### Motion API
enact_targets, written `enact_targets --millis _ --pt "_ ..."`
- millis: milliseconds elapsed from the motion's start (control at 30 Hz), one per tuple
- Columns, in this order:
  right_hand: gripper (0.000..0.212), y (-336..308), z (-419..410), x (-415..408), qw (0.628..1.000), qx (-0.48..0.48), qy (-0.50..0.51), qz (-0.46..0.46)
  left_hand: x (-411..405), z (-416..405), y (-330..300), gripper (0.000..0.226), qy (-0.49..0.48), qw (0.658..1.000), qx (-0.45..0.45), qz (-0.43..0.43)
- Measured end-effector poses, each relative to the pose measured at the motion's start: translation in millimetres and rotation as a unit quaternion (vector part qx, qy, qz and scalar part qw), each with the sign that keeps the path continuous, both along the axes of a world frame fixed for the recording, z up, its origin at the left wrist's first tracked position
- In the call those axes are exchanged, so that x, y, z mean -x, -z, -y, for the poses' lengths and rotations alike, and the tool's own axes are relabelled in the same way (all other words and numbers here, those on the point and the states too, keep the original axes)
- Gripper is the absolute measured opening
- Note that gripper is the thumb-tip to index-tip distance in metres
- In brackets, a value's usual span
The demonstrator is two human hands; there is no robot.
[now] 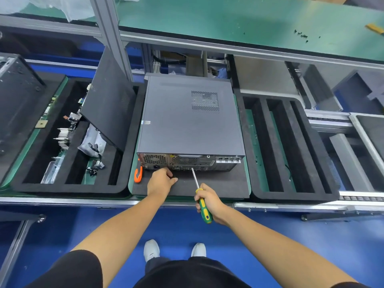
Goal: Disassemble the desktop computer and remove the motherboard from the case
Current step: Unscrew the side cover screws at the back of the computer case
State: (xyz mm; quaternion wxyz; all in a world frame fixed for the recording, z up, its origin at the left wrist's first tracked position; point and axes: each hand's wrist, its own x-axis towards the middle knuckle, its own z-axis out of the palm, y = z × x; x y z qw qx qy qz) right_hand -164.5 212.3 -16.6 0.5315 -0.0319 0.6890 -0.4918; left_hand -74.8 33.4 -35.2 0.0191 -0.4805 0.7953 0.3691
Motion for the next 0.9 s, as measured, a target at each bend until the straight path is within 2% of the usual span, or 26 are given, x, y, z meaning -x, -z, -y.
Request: enact_targets --millis 100,200,267,367,433,500,567,900 --pt "0.021 -2 -1 0 1.000 0.003 0.007 0.001 -3 -1 2 0.020 -0.014 0.999 -0.023 -0.024" --pt "0.027 -3 -2 0 1.000 0.014 0.009 0.002 -2 -16 1 0.021 -0.047 0.992 -0.055 -0.105" --pt "0.030 -5 -3 -1 0.999 0.030 0.015 0.007 4 -33 -6 0.028 -0.050 0.974 -0.122 -0.184" --pt "0.018 -11 -5 -1 0.997 0.063 0.036 0.026 20 -56 -21 0.034 -0.034 0.939 -0.202 -0.277" --pt "0.027 -12 -7 -1 0.995 0.085 0.046 0.034 33 -66 -31 0.029 -0.020 0.921 -0.230 -0.313" --pt "0.035 -14 -10 1 0.992 0.105 0.063 0.035 44 -72 -39 0.020 -0.008 0.912 -0.244 -0.330" --pt "0.026 -18 -13 4 0.989 0.120 0.081 0.036 53 -73 -44 0.015 0.006 0.907 -0.245 -0.342" --pt "0.015 -32 -23 18 0.981 0.140 0.127 0.050 70 -79 -59 0.029 0.057 0.894 -0.290 -0.336"
